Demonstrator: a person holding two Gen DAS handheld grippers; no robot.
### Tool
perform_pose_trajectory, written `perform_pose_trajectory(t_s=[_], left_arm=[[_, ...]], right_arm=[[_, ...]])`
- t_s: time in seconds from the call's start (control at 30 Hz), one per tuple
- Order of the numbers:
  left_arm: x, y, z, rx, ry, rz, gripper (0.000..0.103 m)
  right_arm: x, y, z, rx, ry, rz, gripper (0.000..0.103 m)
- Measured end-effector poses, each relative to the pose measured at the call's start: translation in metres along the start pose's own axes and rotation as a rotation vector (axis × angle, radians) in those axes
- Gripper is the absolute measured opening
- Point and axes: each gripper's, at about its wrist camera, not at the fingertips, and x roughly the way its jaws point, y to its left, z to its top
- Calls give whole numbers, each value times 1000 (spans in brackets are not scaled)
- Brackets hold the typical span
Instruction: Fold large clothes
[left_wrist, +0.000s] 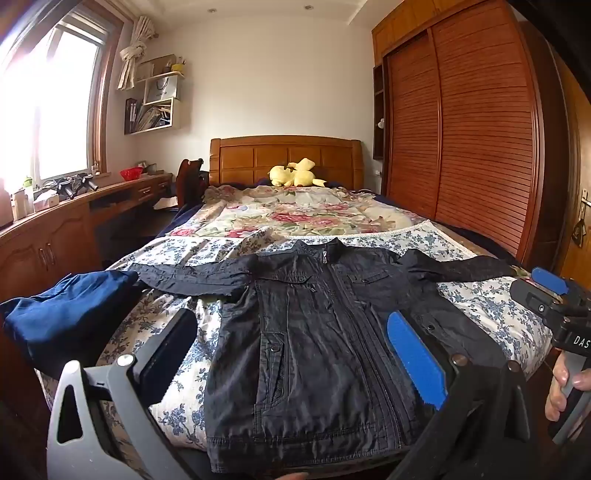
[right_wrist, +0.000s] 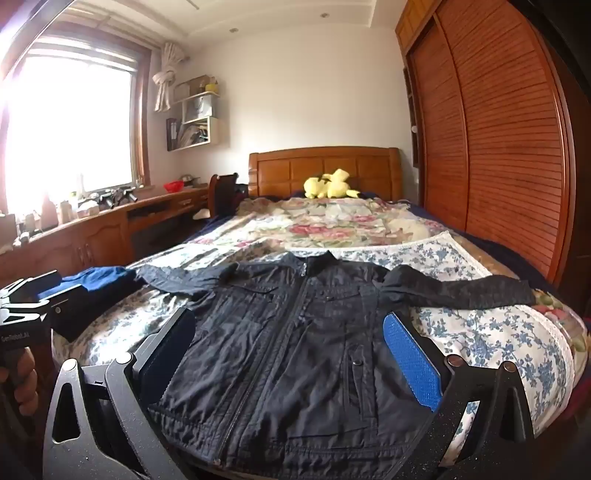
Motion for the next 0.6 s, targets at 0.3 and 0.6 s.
perform_pose_trajectory(t_s=[0.3,0.6], left_arm=[[-7,-6,4,11,-4,2,103],[-9,-6,3,18,-19,-5,103]], right_arm=[[0,2,-3,6,7,1,103],[1,3,-6,9,15,1,103]])
